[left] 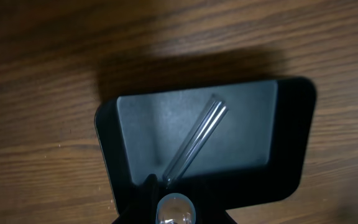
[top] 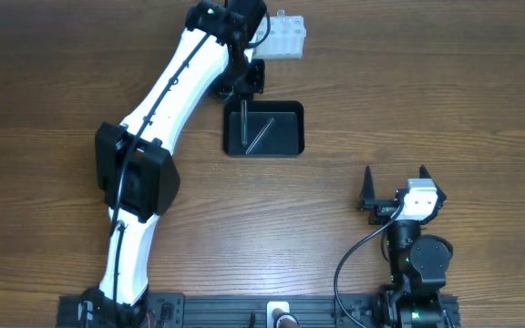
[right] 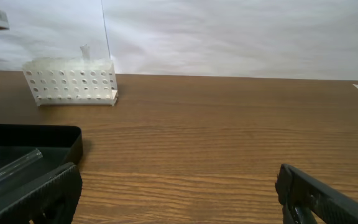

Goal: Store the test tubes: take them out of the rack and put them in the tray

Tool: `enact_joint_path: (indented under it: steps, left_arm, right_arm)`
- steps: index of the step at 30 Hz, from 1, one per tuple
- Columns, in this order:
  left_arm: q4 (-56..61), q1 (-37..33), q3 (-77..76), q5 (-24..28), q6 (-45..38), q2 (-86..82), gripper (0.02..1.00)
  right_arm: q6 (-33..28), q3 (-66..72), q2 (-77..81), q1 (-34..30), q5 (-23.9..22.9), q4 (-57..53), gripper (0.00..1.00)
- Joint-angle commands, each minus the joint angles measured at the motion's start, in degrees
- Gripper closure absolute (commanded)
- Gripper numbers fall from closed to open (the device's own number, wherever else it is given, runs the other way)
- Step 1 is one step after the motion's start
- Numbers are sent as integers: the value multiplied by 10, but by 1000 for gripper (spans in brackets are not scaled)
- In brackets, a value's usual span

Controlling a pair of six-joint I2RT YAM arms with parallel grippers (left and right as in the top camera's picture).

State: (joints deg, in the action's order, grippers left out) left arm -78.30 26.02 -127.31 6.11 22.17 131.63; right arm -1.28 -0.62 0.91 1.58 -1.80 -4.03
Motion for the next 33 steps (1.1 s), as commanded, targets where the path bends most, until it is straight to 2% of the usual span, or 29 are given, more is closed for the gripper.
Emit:
enact_joint_path:
  steps: [1,33]
  left_arm:
    - [-11,-5,-5,12,8,28,950]
    - [8,-22,-5,12,8,78,939]
  right_arm:
    - [4,3,-6,3,5,-2,9]
    - [4,3,-6,3,5,-2,9]
